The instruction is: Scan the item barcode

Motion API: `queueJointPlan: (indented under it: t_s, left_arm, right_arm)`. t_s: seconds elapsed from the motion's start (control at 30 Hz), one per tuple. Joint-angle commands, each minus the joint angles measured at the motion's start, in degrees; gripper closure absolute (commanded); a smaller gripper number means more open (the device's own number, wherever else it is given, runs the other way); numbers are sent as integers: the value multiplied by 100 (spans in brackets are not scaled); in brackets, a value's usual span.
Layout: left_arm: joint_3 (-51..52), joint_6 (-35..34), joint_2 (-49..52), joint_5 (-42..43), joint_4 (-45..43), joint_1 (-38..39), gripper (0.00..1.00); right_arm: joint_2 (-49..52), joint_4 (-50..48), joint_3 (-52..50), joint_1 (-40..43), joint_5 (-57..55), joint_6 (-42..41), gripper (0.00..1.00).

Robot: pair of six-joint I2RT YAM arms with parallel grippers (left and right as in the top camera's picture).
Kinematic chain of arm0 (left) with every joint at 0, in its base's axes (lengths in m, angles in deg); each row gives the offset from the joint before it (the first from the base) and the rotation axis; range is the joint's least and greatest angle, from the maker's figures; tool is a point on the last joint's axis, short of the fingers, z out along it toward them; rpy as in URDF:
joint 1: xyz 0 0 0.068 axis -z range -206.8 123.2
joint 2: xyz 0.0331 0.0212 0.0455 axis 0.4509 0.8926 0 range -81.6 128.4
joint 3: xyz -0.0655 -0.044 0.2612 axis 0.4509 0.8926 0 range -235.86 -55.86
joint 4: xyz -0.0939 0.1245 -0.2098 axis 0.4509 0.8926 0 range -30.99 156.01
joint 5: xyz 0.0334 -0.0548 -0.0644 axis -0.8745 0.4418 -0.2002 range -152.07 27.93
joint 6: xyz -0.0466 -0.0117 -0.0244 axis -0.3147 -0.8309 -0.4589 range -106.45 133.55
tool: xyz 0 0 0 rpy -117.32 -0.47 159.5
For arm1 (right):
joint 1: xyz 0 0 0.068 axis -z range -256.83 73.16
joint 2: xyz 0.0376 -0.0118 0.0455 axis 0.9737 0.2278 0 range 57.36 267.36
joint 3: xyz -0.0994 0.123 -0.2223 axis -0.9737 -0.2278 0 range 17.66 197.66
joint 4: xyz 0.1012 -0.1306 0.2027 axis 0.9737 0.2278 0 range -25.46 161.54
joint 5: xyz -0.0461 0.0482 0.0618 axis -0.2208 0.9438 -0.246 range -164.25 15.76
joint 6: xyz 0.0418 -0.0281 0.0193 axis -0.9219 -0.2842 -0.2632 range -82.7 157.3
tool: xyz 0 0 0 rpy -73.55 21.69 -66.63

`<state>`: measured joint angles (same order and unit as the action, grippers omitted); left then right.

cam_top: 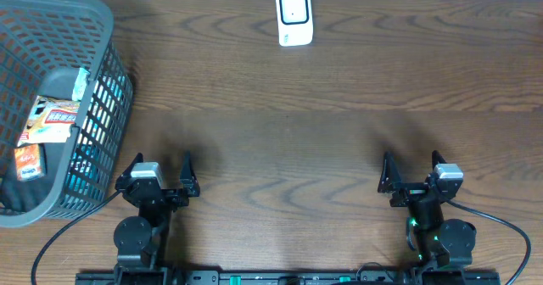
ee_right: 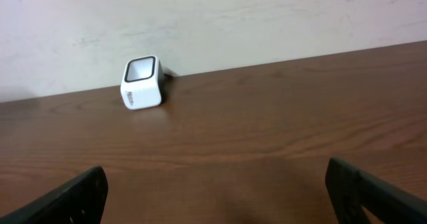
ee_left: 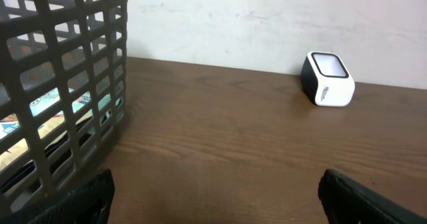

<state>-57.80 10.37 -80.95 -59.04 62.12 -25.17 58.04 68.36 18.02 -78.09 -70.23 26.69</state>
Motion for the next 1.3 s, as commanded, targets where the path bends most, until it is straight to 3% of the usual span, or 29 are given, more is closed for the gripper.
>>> queueJointPlan:
  t_s: [0.0,0.5,0.77,1.27]
  left_arm:
    - [170,-48,-26,-72,81,22,2]
    - [168,-50,-24,-59,-87,24,2]
    - [-146,-52,44,533,-59,22,2]
    - [-2258,-50,1403,538,1388,22,2]
  right_arm:
    - [-37,26,-4,-24,-48,61,1]
    - [-37,26,-4,-24,-48,61,1]
    - [-37,26,-4,-24,-48,61,1]
    - [-37,26,-4,-24,-48,61,1]
